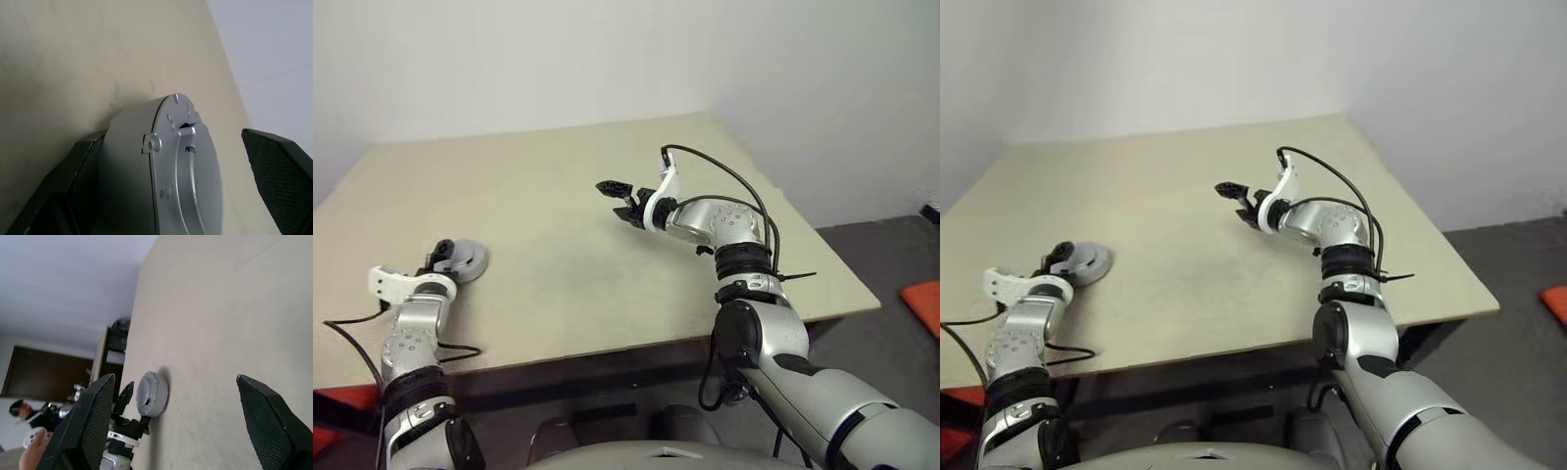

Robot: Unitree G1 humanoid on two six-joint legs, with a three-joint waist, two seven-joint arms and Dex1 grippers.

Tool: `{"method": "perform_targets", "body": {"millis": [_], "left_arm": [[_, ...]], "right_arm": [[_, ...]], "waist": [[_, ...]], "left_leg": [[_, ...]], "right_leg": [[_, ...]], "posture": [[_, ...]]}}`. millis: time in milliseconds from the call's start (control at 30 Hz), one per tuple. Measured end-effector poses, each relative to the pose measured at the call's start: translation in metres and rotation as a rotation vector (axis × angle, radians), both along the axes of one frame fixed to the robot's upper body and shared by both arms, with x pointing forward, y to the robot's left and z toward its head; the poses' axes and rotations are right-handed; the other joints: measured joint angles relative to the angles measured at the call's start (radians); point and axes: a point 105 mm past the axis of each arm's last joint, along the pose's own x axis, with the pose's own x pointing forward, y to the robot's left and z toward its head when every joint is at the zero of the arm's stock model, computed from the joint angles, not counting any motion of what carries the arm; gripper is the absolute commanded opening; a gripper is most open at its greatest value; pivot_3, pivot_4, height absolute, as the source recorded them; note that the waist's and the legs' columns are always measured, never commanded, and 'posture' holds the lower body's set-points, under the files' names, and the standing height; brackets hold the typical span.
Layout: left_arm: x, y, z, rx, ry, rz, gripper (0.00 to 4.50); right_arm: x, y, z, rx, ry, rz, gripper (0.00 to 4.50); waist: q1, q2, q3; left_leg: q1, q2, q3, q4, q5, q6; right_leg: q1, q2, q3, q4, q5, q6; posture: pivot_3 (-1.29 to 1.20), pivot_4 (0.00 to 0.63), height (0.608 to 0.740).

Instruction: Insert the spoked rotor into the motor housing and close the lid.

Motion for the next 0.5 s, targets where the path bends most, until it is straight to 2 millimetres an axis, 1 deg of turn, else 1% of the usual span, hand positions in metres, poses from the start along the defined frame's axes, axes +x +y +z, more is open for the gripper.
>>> {"method": "perform_targets", "body": {"millis": [67,100,133,167,200,233,267,300,333,367,400,433,467,500], "left_arm": [[-0.009,0.012,-0.003,0.034,0.038,0.060,4.48],[-0.015,0.019,-0.006,0.049,0.061,0.094,4.48],[-0.020,0.026,-0.007,0.065,0.082,0.126,4.48],[-0.022,0.030,-0.007,0.079,0.094,0.141,4.48],[-0.024,0.035,-0.006,0.095,0.096,0.162,4.48],[-0.028,0.039,-0.007,0.107,0.101,0.187,4.48],[-0.033,0.042,-0.011,0.118,0.117,0.206,4.48],[-0.035,0.045,-0.010,0.129,0.121,0.220,4.48],[-0.036,0.047,-0.008,0.147,0.116,0.234,4.48],[-0.037,0.050,-0.006,0.164,0.118,0.248,4.48],[-0.038,0.051,-0.005,0.176,0.118,0.261,4.48],[-0.038,0.053,-0.005,0.186,0.121,0.274,4.48],[-0.039,0.054,-0.006,0.195,0.126,0.281,4.48],[-0.040,0.055,-0.006,0.208,0.132,0.292,4.48]], "right_arm": [[0.000,0.000,-0.002,-0.004,0.005,0.003,4.50],[0.000,0.000,-0.002,-0.007,0.006,0.004,4.50],[0.000,0.000,-0.003,-0.010,0.006,0.002,4.50],[0.000,-0.002,-0.003,-0.013,0.007,-0.001,4.50],[0.001,-0.003,-0.002,-0.015,0.002,-0.003,4.50],[0.001,-0.002,-0.001,-0.011,-0.003,0.001,4.50],[0.001,-0.002,0.000,-0.009,-0.006,0.003,4.50],[0.001,-0.003,0.000,-0.009,-0.007,0.002,4.50],[0.001,-0.004,-0.002,-0.013,-0.002,0.000,4.50],[0.001,-0.005,-0.003,-0.017,0.000,-0.001,4.50],[0.001,-0.004,-0.003,-0.015,-0.001,0.002,4.50],[0.001,-0.003,-0.002,-0.013,-0.001,0.005,4.50],[0.000,-0.002,-0.002,-0.011,0.000,0.009,4.50],[0.000,-0.001,-0.003,-0.010,0.000,0.013,4.50]], "waist": [[-0.020,0.012,-0.002],[-0.031,0.021,-0.001],[-0.040,0.026,0.002],[-0.045,0.017,0.004],[-0.039,-0.007,0.001],[-0.030,-0.022,0.000],[-0.013,-0.017,-0.003],[-0.006,-0.011,-0.005],[0.001,-0.010,-0.005],[0.004,-0.006,-0.007],[0.004,-0.005,-0.007],[0.006,-0.006,-0.007],[0.006,-0.004,-0.007],[0.008,-0.004,-0.007]], "left_leg": [[0.003,0.009,-0.016,0.001,-0.005,-0.005],[0.005,0.019,-0.022,0.002,-0.008,-0.007],[0.012,0.032,-0.037,-0.001,-0.010,-0.010],[0.017,0.025,-0.037,0.002,-0.012,-0.013],[0.028,0.013,-0.030,0.004,-0.014,-0.018],[0.035,-0.001,-0.028,0.019,-0.023,-0.029],[0.022,-0.006,-0.026,0.045,-0.035,-0.025],[0.005,-0.025,-0.023,0.057,-0.038,-0.021],[-0.003,-0.041,-0.033,0.050,-0.044,-0.007],[-0.007,-0.038,-0.039,0.048,-0.042,-0.010],[-0.008,-0.031,-0.039,0.047,-0.041,-0.012],[-0.008,-0.028,-0.039,0.046,-0.041,-0.013],[-0.007,-0.027,-0.038,0.043,-0.040,-0.014],[-0.006,-0.025,-0.038,0.039,-0.040,-0.015]], "right_leg": [[0.010,-0.005,-0.043,-0.026,0.000,0.001],[0.019,-0.009,-0.072,-0.041,0.000,0.001],[0.026,-0.018,-0.083,-0.022,-0.006,0.010],[0.032,-0.025,-0.049,0.032,-0.017,0.028],[0.039,-0.027,0.003,0.086,-0.046,0.004],[0.027,-0.019,0.012,0.094,-0.064,-0.006],[0.016,-0.018,0.007,0.094,-0.066,-0.007],[0.004,-0.018,0.000,0.092,-0.066,-0.006],[-0.003,-0.014,-0.002,0.088,-0.064,-0.005],[-0.004,-0.010,-0.013,0.079,-0.063,-0.004],[-0.004,-0.008,-0.021,0.073,-0.059,-0.003],[-0.003,-0.006,-0.025,0.066,-0.046,-0.012],[-0.002,-0.001,-0.025,0.060,-0.043,-0.017],[-0.002,0.001,-0.025,0.055,-0.042,-0.016]], "posture": [[0.00,0.000,0.740],[0.00,0.000,0.740],[0.00,0.000,0.740],[0.00,0.000,0.740],[0.00,0.000,0.740],[0.00,0.000,0.740],[0.00,0.000,0.740],[0.00,0.000,0.740],[0.00,0.000,0.740],[0.00,0.000,0.740],[0.00,0.000,0.740],[0.00,0.000,0.740],[0.00,0.000,0.740],[0.00,0.000,0.740]]}}
